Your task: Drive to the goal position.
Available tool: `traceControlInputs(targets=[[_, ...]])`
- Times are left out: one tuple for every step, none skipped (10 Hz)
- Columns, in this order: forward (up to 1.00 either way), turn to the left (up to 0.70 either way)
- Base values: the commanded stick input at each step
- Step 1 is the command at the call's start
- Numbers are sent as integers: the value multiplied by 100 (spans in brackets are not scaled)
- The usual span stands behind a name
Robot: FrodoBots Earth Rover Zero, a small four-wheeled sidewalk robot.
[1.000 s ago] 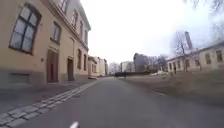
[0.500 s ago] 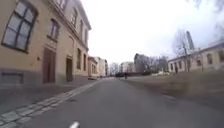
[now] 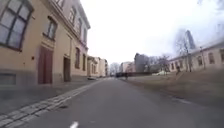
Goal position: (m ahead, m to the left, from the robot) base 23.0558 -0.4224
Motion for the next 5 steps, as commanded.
traceControlInputs(targets=[[100,0],[100,0],[100,0],[100,0],[100,0]])
